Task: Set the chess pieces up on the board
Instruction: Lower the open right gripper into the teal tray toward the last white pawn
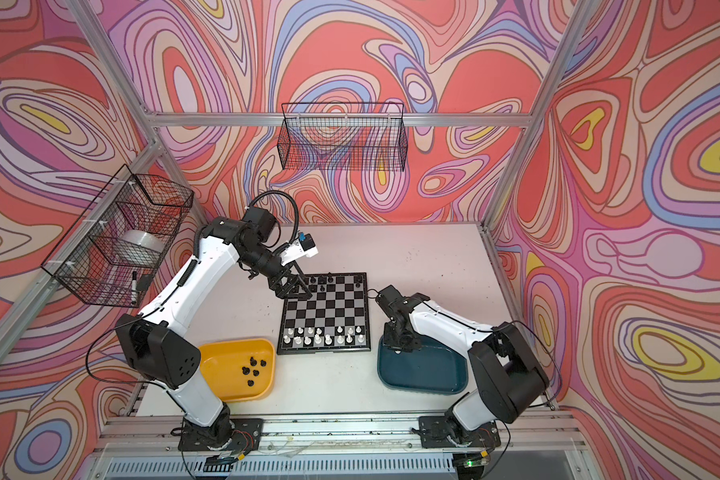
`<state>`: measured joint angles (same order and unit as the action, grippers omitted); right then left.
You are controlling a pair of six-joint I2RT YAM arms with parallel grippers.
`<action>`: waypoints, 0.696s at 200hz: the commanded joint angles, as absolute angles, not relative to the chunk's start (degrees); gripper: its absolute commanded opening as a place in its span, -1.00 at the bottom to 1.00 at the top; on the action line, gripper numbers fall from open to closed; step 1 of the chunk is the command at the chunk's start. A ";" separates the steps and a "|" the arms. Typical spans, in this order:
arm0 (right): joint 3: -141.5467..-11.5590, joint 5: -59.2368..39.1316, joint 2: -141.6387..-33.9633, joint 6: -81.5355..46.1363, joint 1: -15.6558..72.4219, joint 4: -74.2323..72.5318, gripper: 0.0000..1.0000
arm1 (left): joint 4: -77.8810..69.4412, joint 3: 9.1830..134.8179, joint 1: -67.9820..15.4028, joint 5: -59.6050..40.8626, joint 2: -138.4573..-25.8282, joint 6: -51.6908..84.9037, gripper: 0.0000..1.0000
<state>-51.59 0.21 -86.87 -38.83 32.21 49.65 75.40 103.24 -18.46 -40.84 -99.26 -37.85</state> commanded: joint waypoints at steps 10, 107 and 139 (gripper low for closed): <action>-50.81 1.19 -87.96 -38.23 31.99 48.83 -0.60 | 76.82 103.01 -18.78 -40.93 -99.94 -38.23 0.82; -51.05 0.66 -89.46 -37.51 32.00 47.50 -0.62 | 76.77 103.22 -18.81 -40.96 -99.93 -37.89 0.81; -51.16 1.04 -89.50 -37.35 31.99 47.74 -0.61 | 76.82 103.13 -18.81 -40.87 -99.76 -37.97 0.81</action>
